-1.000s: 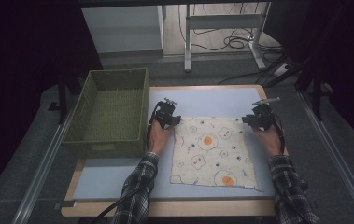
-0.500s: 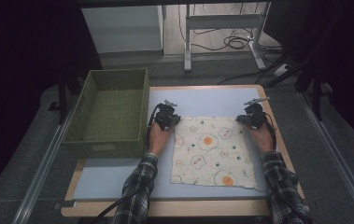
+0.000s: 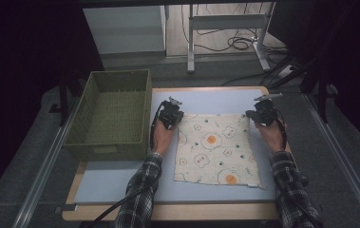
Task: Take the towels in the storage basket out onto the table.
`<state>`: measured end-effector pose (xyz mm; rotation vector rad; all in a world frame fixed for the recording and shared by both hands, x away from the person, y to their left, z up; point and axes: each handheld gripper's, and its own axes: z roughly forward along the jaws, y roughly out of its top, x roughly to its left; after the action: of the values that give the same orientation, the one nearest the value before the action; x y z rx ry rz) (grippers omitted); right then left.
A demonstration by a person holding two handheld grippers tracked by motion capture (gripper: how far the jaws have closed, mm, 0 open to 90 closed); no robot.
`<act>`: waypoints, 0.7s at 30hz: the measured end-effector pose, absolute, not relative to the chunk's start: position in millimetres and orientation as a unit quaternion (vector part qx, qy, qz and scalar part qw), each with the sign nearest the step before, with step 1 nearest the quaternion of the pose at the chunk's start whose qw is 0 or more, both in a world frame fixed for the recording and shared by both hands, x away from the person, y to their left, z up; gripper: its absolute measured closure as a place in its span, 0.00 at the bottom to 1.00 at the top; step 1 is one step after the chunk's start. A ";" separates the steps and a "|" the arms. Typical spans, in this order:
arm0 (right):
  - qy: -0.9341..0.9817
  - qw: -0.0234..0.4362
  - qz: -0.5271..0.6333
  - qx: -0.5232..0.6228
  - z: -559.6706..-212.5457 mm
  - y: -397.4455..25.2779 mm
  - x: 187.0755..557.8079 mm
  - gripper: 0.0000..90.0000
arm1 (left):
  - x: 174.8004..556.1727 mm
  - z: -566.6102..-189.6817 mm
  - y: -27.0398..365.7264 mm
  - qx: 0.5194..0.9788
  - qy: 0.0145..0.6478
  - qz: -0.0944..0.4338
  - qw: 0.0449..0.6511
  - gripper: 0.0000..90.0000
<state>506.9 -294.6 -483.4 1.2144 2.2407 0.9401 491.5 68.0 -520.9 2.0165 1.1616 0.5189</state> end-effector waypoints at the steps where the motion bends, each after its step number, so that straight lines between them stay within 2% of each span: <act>1: 0.809 0.206 0.337 0.436 -485.3 -295.1 503.2 0.98 | 488.3 -522.3 67.5 0.786 0.454 0.203 0.367 0.96; 5: 0.816 0.194 0.335 0.430 -493.1 -297.8 488.1 0.97 | 476.1 -526.7 64.8 0.796 0.448 0.203 0.353 0.96; 16: 0.820 0.170 0.347 0.423 -495.3 -310.9 453.5 0.97 | 437.7 -527.1 63.5 0.799 0.442 0.185 0.363 0.96; 21: 0.818 0.162 0.359 0.418 -494.3 -320.1 433.9 0.97 | 415.6 -524.2 63.8 0.802 0.428 0.200 0.365 0.96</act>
<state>433.9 -320.1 -494.3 1.1938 2.3358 1.0258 415.6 63.8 -524.2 2.0631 1.0998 0.5142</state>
